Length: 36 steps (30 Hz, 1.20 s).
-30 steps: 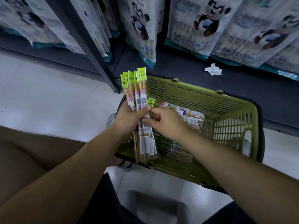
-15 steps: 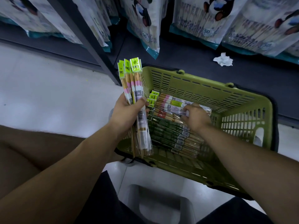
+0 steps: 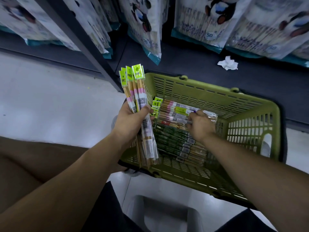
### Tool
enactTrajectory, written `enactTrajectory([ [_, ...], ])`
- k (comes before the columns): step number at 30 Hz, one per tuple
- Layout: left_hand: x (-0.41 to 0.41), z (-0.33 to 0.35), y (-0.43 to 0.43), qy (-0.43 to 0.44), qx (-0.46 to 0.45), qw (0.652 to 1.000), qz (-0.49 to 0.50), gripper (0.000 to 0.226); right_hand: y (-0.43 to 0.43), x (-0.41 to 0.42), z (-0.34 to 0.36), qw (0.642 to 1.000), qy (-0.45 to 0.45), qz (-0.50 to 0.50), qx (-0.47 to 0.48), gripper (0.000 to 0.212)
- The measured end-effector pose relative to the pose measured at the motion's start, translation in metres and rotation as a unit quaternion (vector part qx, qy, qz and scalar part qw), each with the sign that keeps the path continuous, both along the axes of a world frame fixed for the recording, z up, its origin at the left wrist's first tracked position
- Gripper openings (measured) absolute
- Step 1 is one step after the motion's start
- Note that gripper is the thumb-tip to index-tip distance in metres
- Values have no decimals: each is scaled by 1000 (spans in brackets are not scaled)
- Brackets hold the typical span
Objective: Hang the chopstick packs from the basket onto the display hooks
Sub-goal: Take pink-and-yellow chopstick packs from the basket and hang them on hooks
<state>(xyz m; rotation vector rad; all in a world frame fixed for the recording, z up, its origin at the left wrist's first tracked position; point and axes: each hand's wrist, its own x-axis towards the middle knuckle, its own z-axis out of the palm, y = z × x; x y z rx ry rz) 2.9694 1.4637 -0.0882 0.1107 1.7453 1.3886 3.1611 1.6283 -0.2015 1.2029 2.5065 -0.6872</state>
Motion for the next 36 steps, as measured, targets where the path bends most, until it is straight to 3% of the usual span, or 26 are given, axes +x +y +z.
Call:
enactTrajectory([
  [5, 4, 14, 5, -25, 9, 1000, 1, 6, -3, -12, 43, 990, 99, -60, -80, 11],
  [10, 16, 38, 13, -34, 46, 998, 12, 8, -21, -41, 115, 916, 243, -128, -293, 21],
  [14, 24, 65, 17, -15, 95, 995, -1, 17, -36, -41, 177, 888, 274, -105, -355, 22],
  [21, 22, 133, 29, 86, 165, 976, -112, 19, -30, -18, 269, 903, 298, -72, -300, 22],
  [24, 23, 165, 34, 128, 183, 963, -149, 24, -18, -10, 312, 905, 346, -86, -232, 20],
  [30, 19, 244, 61, 207, 251, 920, -221, 27, 9, -20, 412, 830, 528, -124, -130, 7],
  [36, 6, 334, 106, 268, 325, 879, -223, 34, 26, -31, 504, 788, 607, -101, -14, 13],
])
